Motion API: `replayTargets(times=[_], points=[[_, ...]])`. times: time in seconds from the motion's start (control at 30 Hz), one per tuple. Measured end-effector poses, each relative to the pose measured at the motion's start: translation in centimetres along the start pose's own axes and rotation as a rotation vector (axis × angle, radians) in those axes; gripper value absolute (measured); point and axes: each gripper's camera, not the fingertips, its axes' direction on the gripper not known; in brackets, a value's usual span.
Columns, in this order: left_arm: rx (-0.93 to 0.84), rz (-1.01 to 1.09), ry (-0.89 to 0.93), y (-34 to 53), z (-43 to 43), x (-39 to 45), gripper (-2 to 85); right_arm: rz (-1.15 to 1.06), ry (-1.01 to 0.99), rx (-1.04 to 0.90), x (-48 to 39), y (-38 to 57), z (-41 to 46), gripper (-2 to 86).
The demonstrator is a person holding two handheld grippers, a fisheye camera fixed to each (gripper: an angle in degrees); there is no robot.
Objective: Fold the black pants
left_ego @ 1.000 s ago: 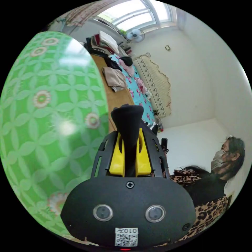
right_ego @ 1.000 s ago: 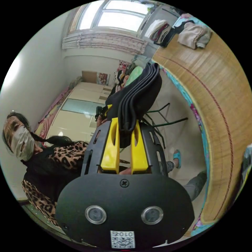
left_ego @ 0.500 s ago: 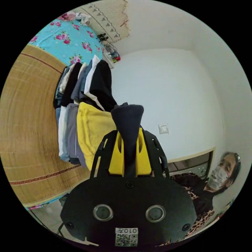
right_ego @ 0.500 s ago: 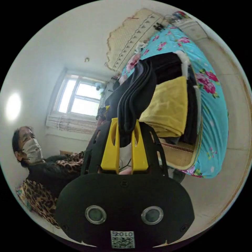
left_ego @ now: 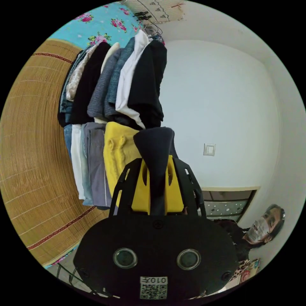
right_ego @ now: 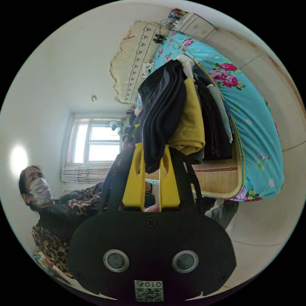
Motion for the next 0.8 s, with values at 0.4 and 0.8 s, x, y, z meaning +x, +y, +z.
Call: replayTargets(times=[0.4,0.8], points=[[0.005,0.007,0.067,-5.8,2.3,-5.7,8.3,0.088,-0.146,0.067,-1.0,8.2,-5.9,8.0],[0.016,-0.036,0.215,-10.3,0.0,-11.9,7.2,0.172,-0.314,0.088,-0.2,13.8,-8.1,9.1]])
